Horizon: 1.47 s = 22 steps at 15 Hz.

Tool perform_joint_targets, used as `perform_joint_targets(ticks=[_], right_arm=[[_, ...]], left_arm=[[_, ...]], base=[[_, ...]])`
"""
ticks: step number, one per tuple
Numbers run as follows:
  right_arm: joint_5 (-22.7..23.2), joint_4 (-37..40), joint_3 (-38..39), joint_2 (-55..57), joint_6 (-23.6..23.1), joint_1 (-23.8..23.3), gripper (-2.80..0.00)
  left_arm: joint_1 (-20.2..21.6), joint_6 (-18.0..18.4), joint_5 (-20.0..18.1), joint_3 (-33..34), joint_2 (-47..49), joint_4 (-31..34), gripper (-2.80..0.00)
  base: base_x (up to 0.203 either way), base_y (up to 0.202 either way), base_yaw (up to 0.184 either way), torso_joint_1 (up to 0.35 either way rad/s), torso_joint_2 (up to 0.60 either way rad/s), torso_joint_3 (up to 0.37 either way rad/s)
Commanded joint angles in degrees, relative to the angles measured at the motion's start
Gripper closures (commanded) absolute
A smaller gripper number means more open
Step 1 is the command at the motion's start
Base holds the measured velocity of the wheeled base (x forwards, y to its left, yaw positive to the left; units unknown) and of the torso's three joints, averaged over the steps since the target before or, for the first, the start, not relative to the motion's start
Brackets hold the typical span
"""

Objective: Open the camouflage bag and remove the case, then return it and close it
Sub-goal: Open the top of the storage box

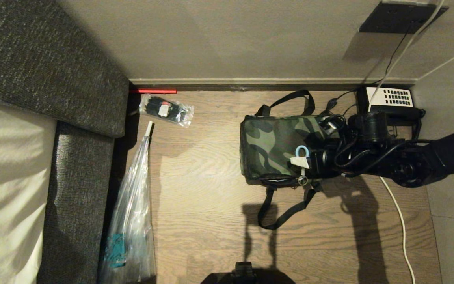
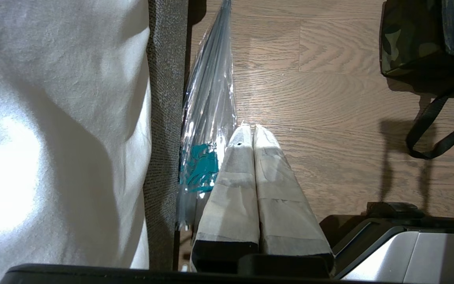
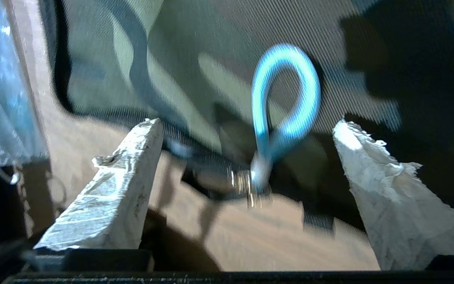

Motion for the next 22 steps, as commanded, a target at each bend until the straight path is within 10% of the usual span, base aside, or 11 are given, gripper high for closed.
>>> perform_joint_targets(ticks=[1, 7, 8, 22], right_arm=[[0.1, -1.7, -1.3, 3.4, -0.1, 0.1, -2.80], [0.0, -6.3, -3.0, 7.5, -0.2, 0.7, -2.80], [-0.1, -6.5, -3.2, 7.6, -0.2, 0.7, 0.00], [-3.3, -4.8, -1.4, 1.9, -2.4, -1.1, 0.00]], left_arm=[[0.0, 0.0, 0.0, 0.1, 0.1, 0.0, 0.00], [0.0, 0.0, 0.0, 0.1, 0.1, 0.0, 0.00], [0.0, 0.0, 0.0, 0.1, 0.1, 0.0, 0.00], [0.0, 0.0, 0.0, 0.1, 0.1, 0.0, 0.00]], base=[[0.000, 0.000, 0.000, 0.000, 0.00, 0.000], [0.000, 0.000, 0.000, 0.000, 0.00, 0.000], [0.000, 0.000, 0.000, 0.000, 0.00, 0.000], [0.000, 0.000, 0.000, 0.000, 0.00, 0.000]])
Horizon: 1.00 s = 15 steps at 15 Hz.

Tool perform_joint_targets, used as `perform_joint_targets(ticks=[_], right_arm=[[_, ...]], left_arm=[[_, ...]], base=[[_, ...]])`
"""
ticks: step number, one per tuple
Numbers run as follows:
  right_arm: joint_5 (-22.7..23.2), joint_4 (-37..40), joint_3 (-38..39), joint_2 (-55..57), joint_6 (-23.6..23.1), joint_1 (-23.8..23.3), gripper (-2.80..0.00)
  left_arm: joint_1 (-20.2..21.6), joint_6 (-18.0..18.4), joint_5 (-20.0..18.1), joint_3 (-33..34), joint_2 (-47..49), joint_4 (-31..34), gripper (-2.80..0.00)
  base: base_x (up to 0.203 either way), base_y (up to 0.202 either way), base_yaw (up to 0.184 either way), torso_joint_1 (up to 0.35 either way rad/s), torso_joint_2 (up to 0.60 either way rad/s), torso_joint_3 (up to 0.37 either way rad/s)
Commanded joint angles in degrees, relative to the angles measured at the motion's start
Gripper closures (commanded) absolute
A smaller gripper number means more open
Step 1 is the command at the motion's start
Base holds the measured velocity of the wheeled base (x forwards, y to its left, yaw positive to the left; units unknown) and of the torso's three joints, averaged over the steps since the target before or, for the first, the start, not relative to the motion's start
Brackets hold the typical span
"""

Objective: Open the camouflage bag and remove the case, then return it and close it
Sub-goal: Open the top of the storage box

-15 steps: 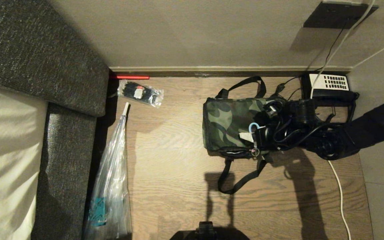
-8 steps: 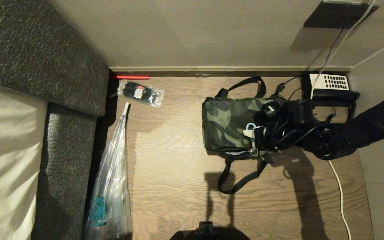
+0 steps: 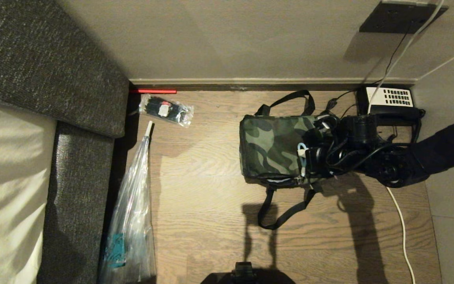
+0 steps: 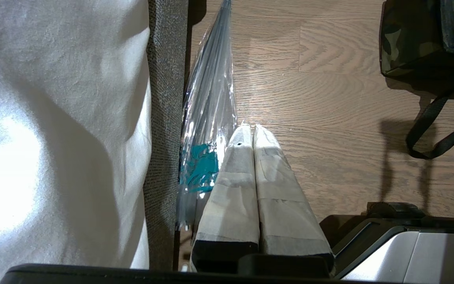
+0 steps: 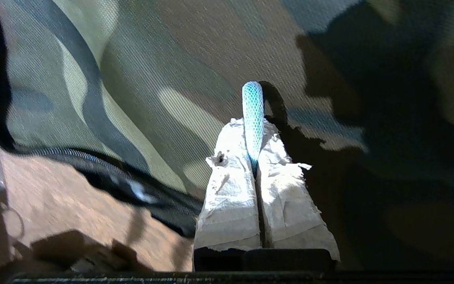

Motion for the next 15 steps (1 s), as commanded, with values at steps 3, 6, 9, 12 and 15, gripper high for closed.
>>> perform_joint_targets(ticks=[3, 6, 9, 12, 15], right_arm=[[0.0, 3.5, 4.6, -5.6, -3.3, -2.6, 0.00], [-0.1, 3.6, 9.9, -8.3, -4.6, -5.1, 0.00], [-0.1, 3.2, 9.8, -8.0, -4.6, -5.8, 0.00], [-0.1, 2.6, 9.7, -7.5, -4.9, -7.3, 0.00], [0.0, 2.7, 9.6, -7.2, -6.9, -9.7, 0.00]], left_arm=[[0.0, 0.0, 0.0, 0.1, 0.1, 0.0, 0.00], [0.0, 0.0, 0.0, 0.1, 0.1, 0.0, 0.00], [0.0, 0.0, 0.0, 0.1, 0.1, 0.0, 0.00], [0.0, 0.0, 0.0, 0.1, 0.1, 0.0, 0.00], [0.0, 0.0, 0.0, 0.1, 0.1, 0.0, 0.00]], base=[[0.000, 0.000, 0.000, 0.000, 0.00, 0.000], [0.000, 0.000, 0.000, 0.000, 0.00, 0.000], [0.000, 0.000, 0.000, 0.000, 0.00, 0.000], [0.000, 0.000, 0.000, 0.000, 0.00, 0.000], [0.000, 0.000, 0.000, 0.000, 0.00, 0.000]])
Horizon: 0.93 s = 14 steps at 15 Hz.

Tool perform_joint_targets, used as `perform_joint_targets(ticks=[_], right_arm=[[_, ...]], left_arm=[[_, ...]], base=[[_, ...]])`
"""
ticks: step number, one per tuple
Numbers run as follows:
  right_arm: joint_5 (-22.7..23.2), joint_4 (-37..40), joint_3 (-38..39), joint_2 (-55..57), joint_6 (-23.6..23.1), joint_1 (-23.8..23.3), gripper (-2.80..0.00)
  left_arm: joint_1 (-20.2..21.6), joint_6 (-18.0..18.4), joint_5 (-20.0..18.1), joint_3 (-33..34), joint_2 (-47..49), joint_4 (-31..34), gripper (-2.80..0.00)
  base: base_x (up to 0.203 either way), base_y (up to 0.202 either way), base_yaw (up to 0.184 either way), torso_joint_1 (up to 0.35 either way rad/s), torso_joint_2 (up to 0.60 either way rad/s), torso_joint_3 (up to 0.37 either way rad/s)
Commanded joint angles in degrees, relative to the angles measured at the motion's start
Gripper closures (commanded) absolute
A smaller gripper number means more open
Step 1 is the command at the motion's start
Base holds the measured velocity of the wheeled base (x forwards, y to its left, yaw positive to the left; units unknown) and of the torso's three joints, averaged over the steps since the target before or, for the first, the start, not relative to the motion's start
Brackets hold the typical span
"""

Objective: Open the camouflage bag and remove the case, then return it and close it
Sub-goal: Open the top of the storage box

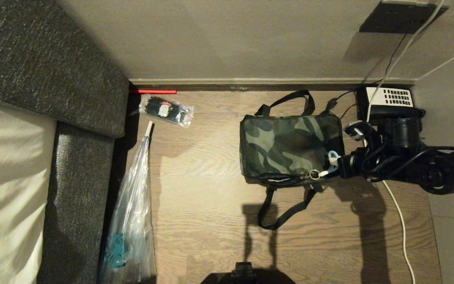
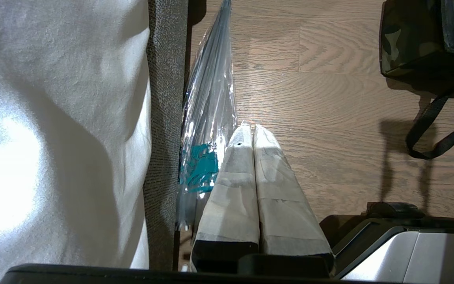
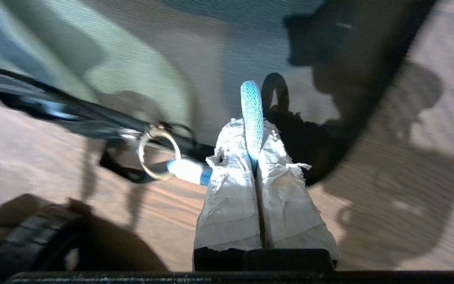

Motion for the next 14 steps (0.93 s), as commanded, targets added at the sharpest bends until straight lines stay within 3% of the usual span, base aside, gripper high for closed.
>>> perform_joint_targets(ticks=[1, 8, 14], right_arm=[[0.1, -0.1, 0.0, 0.2, -1.0, -1.5, 0.00], [0.1, 0.2, 0.7, -0.5, -1.3, -2.3, 0.00], [0.1, 0.0, 3.1, -0.6, -5.4, -5.0, 0.00]], left_arm=[[0.0, 0.0, 0.0, 0.1, 0.1, 0.0, 0.00], [0.0, 0.0, 0.0, 0.1, 0.1, 0.0, 0.00], [0.0, 0.0, 0.0, 0.1, 0.1, 0.0, 0.00]], base=[[0.000, 0.000, 0.000, 0.000, 0.00, 0.000], [0.000, 0.000, 0.000, 0.000, 0.00, 0.000], [0.000, 0.000, 0.000, 0.000, 0.00, 0.000]])
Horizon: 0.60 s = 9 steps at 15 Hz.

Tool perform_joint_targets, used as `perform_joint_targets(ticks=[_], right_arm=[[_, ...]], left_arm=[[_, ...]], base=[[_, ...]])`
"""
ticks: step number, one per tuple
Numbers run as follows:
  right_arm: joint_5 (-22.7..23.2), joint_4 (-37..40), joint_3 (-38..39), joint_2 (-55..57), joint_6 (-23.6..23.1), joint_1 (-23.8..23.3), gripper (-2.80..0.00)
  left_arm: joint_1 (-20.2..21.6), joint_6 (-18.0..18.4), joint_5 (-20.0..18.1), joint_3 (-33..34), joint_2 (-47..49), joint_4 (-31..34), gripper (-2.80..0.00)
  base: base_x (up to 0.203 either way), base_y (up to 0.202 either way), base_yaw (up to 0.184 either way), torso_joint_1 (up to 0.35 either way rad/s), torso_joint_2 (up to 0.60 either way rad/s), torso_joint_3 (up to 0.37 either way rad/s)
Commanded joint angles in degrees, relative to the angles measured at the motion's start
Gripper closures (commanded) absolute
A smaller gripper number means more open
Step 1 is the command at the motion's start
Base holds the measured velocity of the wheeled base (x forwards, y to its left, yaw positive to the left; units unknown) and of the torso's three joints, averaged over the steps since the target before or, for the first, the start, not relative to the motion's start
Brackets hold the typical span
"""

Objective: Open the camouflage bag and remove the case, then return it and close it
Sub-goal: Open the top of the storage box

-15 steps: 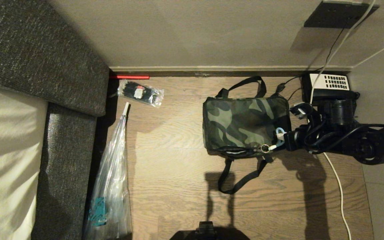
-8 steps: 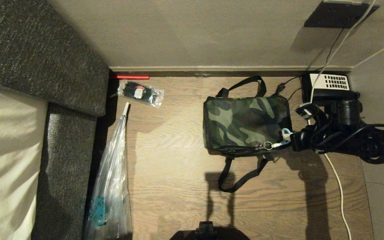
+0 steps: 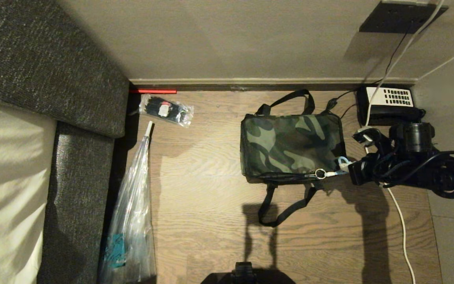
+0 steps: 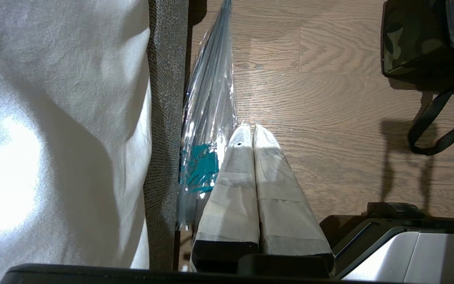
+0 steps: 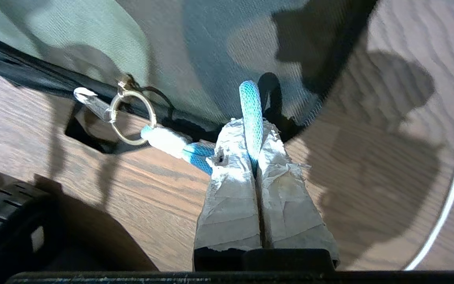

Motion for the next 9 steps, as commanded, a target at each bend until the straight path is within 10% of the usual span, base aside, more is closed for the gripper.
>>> perform_joint_targets(ticks=[1, 9], right_arm=[[0.1, 0.2, 0.1, 0.1, -0.4, -1.1, 0.00], [0.1, -0.1, 0.1, 0.7, -2.4, -2.9, 0.00]], left_arm=[[0.0, 0.0, 0.0, 0.1, 0.1, 0.0, 0.00], [0.0, 0.0, 0.0, 0.1, 0.1, 0.0, 0.00]], base=[[0.000, 0.000, 0.000, 0.000, 0.00, 0.000], [0.000, 0.000, 0.000, 0.000, 0.00, 0.000]])
